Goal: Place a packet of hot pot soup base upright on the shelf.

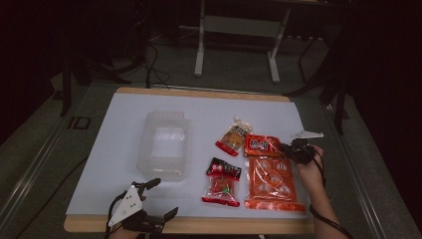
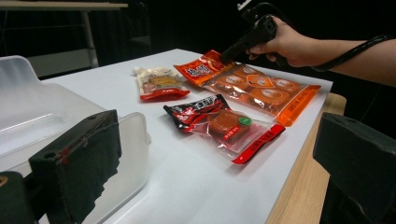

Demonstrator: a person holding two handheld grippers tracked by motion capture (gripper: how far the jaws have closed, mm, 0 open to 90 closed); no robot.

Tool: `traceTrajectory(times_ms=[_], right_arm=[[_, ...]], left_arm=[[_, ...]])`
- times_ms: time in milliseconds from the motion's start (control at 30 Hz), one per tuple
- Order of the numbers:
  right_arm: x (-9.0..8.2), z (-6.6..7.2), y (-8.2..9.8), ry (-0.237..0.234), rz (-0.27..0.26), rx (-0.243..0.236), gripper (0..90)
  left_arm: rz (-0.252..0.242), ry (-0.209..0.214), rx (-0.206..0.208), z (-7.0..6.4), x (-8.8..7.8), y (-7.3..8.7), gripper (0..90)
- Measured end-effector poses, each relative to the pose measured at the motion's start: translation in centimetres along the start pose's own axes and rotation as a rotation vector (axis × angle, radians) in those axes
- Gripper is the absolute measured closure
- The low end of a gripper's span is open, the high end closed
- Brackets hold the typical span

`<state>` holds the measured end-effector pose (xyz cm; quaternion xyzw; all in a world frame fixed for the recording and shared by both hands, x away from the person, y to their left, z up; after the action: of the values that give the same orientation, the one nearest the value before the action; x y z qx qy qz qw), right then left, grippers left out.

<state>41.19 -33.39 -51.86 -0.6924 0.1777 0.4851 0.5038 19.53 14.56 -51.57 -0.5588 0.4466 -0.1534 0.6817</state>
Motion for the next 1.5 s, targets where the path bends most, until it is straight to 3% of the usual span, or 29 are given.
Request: traceTrajectory(times_ms=[633,867,1100,1267,1500], right_arm=[[-3.7,0.6,-0.3,-0.009,-0.102,-0.009,88.7],[-5.9,1.3,-0.5,-0.017,-0.154,-0.041,88.6],[-8.1,2.0,-0.3,-0.019,-0.209,-0.063,88.6],[-10.7,3.2,-0.2,-0.011,-0.26,-0.114,88.6],[-13.2,4.8,0.2,-0.006,-0.315,-0.164,88.6]], left_arm=[[0.029,0.022,-0.019,0.1,0.4,0.0,1.7],[0.089,0.042,-0.025,-0.5,0.9,-0.3,1.7],[0.081,0.097,-0.06,-1.4,1.4,-1.1,1.7],[0.085,0.134,-0.079,-2.1,2.2,-2.2,1.7],[0.097,0.154,-0.058,-2.6,2.9,-3.4,1.7]])
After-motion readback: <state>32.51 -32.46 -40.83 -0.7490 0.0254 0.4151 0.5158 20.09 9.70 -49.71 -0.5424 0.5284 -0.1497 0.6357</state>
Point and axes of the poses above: each handheld gripper's, and its own axes: x roughly forward along the jaws, y roughly out of its underside, z roughly to its left, the point moved 2 cm from there along x, roughly forward along the jaws, and after that the axes turned 15 degrees about z, right-handed, at the moved point
